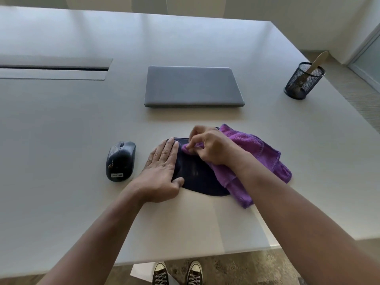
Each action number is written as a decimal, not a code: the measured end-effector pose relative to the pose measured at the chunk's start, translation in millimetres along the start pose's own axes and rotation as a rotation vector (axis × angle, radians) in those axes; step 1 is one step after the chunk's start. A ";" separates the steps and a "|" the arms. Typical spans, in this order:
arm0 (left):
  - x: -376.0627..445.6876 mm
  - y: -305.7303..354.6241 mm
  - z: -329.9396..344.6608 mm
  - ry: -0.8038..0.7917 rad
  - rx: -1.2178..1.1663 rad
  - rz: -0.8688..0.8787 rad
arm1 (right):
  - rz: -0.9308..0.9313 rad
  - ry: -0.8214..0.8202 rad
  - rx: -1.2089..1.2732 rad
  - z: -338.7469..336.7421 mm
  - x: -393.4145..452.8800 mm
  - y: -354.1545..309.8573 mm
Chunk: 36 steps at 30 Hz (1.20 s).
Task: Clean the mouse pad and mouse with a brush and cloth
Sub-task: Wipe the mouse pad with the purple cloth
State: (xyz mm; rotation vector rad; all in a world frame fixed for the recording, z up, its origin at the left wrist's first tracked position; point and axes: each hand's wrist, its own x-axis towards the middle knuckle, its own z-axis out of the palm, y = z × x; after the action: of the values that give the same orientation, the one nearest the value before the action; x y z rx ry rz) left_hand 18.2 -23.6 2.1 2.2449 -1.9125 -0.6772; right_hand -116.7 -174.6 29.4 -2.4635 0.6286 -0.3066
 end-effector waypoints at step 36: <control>1.8 2.4 -1.9 -0.019 0.008 -0.028 | 0.021 0.022 -0.047 9.5 -24.0 -16.5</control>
State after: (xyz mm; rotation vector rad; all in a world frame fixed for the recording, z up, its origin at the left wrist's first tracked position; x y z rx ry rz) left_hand 17.0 -26.2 4.2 2.2823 -1.8987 -0.6991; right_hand -128.0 -146.1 29.5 -2.4994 0.6778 -0.3150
